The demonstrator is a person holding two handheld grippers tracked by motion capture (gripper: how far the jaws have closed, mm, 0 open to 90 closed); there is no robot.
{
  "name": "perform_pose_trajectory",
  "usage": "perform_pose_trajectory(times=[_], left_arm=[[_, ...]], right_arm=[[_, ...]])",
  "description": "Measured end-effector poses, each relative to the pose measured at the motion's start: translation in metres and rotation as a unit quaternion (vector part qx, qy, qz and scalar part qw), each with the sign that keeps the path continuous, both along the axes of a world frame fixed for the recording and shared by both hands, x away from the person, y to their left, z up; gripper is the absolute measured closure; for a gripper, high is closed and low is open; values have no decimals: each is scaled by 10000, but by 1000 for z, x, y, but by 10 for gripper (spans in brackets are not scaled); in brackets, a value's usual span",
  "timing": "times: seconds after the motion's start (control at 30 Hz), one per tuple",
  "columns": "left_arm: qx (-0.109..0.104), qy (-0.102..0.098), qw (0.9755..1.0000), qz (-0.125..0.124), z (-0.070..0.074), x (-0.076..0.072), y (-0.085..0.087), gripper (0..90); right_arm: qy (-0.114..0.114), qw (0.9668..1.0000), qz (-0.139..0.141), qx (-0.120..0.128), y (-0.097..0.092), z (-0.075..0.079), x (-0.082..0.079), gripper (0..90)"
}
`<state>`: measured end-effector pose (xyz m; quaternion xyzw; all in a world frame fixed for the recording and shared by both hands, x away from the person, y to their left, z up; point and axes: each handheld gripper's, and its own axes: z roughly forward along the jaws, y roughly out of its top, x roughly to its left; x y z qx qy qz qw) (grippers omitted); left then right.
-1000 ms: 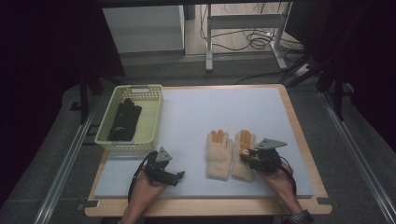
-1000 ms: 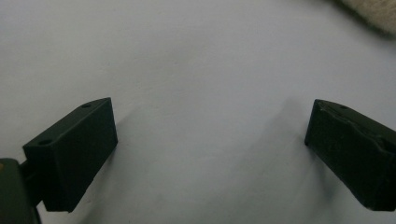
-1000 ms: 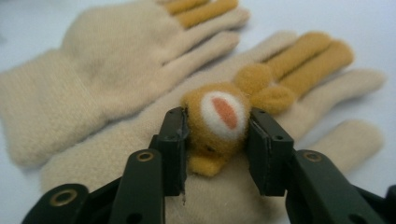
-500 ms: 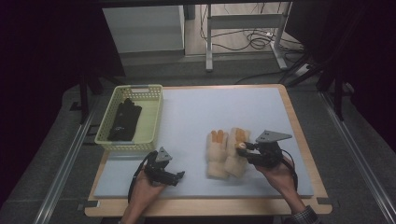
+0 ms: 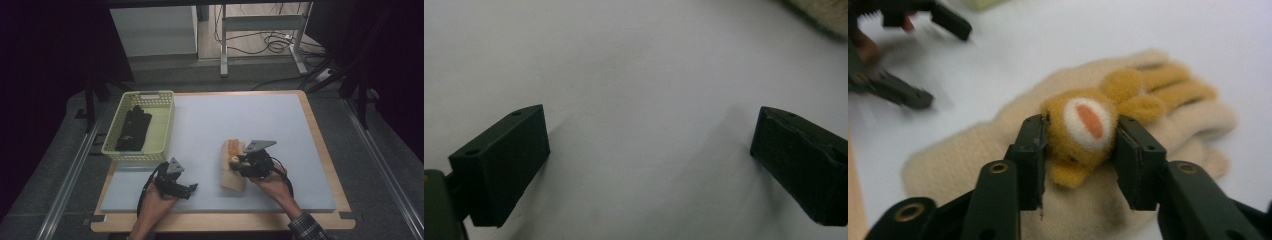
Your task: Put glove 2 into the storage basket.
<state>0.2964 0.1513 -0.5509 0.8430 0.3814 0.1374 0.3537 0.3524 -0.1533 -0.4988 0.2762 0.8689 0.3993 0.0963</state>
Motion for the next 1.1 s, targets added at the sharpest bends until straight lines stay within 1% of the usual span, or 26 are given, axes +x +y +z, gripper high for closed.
perform_pose_trajectory(times=[0.03, 0.07, 0.13, 0.17, 0.27, 0.3, 0.33, 0.4, 0.43, 0.5, 0.57, 0.6, 0.7, 0.8, 0.87, 0.97, 1.1], left_arm=[[-1, 1, 10000, 1, 0, 0, 0, 26], [0, 0, 10000, 1, 0, 0, 0, 26], [1, 0, 10000, 1, 0, 0, 0, 26], [1, -1, 10000, 1, 0, 0, 0, 26], [1, 0, 10000, 0, 0, 0, 0, 26], [1, 1, 10000, 1, 0, 0, 0, 26], [2, 0, 10000, 1, 0, 0, 0, 26], [2, 1, 10000, 1, 0, 0, 0, 26], [2, 1, 10000, 1, 0, 0, 0, 26], [1, 2, 10000, 1, 0, 0, 0, 26], [0, 1, 10000, 1, 0, 0, 0, 26], [1, 1, 10000, 1, 0, 0, 0, 26], [2, -1, 10000, 2, 0, 0, 0, 26], [8, -11, 10000, 5, 0, 0, 0, 25], [9, -11, 10000, 4, 0, 0, 0, 25], [8, -9, 10000, 5, 0, 0, 0, 25], [10, -5, 10000, 2, 0, 0, 0, 25]], right_arm=[[66, 10000, -1, 6, 0, -5, 1, 521], [103, 9999, -2, 63, 0, -8, 1, 491], [141, 9998, 2, 166, -2, -7, 1, 411], [129, 9998, -12, 177, -4, -5, 0, 393], [3, 9996, -94, 282, -17, 7, -3, 385], [8, 9995, -122, 303, -21, 9, -4, 401], [23, 9994, -159, 308, -26, 11, -5, 443], [22, 9995, -244, 222, -37, 11, -8, 570], [31, 9994, -291, 176, -44, 9, -10, 671], [98, 9994, -294, 141, -52, 2, -15, 788], [169, 9994, -284, 71, -56, -7, -19, 844], [203, 9994, -269, 66, -57, -10, -21, 855], [308, 9994, -171, 35, -54, -22, -26, 866], [295, 9995, -55, -45, -45, -31, -29, 866], [215, 9998, -44, -13, -39, -32, -30, 865], [200, 9998, 41, -7, -27, -33, -29, 865], [99, 9998, 145, -79, -7, -33, -27, 859]])
